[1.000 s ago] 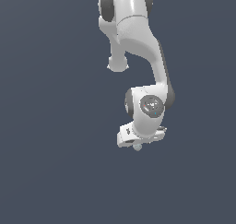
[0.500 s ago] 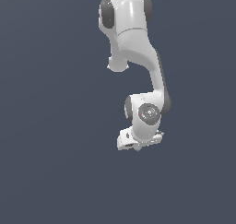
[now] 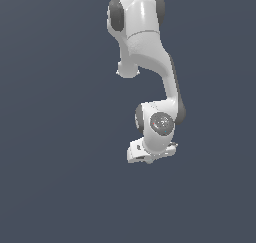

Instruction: Pick up the object and move it to a goal position.

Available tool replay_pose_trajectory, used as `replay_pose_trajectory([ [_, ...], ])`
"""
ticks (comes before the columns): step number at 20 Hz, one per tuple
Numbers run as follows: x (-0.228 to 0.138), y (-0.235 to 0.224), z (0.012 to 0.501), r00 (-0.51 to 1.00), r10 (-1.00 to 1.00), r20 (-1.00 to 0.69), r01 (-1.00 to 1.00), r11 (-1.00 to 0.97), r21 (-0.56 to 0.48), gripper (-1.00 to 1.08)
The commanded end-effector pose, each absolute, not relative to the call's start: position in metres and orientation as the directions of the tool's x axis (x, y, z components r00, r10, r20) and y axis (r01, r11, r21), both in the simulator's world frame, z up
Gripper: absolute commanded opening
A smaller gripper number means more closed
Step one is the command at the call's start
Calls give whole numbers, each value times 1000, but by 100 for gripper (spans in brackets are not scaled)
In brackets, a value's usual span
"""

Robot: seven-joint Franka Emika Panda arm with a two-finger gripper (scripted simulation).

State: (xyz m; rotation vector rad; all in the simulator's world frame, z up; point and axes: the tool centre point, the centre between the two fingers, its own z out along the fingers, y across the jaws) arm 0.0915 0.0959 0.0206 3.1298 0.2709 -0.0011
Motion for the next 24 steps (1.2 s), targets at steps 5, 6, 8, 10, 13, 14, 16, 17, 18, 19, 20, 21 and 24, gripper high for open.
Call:
replay_pose_trajectory([
  [5,91,97,22,985,172,-1,172,-985,0,-100],
  [6,90,98,24,985,172,-1,172,-985,0,-100],
  [8,88,100,28,985,172,-1,172,-985,0,-100],
  [10,85,104,34,985,172,-1,172,-985,0,-100],
  [13,79,112,46,985,172,-1,172,-985,0,-100],
  [14,76,115,51,985,172,-1,172,-985,0,-100],
  [16,71,122,62,985,172,0,172,-985,0,-100],
  [17,67,126,69,985,172,0,172,-985,0,-100],
  [18,64,131,76,985,172,0,172,-985,0,-100],
  [19,60,136,83,985,172,0,172,-985,0,-100],
  [20,56,141,92,985,172,0,172,-985,1,-100],
  [21,52,147,100,985,172,0,172,-985,1,-100],
  [24,39,164,127,985,172,0,172,-985,1,-100],
])
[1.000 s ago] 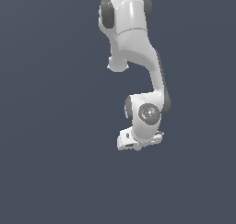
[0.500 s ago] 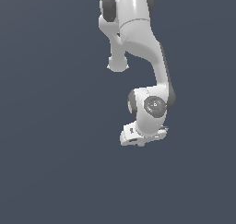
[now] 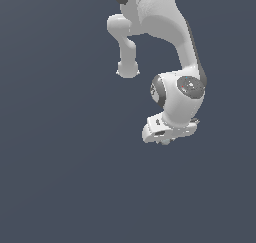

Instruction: Pick up the object and move it to a goal position.

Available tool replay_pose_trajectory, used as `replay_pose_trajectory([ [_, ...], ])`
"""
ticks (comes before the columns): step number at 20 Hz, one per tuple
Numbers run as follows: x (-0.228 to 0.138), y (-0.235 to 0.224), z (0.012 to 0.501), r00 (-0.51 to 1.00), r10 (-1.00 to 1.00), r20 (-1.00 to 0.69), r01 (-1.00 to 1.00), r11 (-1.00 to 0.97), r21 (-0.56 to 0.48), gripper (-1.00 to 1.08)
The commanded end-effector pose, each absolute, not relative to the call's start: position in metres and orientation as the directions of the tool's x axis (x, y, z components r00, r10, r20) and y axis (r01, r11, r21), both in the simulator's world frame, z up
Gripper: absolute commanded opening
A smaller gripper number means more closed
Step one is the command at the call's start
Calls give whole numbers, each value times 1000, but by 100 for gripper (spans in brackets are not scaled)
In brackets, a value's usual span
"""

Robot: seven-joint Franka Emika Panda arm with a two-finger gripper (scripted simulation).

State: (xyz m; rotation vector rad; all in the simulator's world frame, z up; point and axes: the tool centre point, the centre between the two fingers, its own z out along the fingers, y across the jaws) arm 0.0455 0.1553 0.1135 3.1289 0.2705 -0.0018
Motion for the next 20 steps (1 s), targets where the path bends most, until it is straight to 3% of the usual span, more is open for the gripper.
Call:
replay_pose_trajectory([
  [1,34,170,136,985,172,0,172,-985,1,-100],
  [11,1,218,211,985,172,0,172,-985,1,-100],
  [20,-8,234,235,985,172,0,172,-985,0,-100],
])
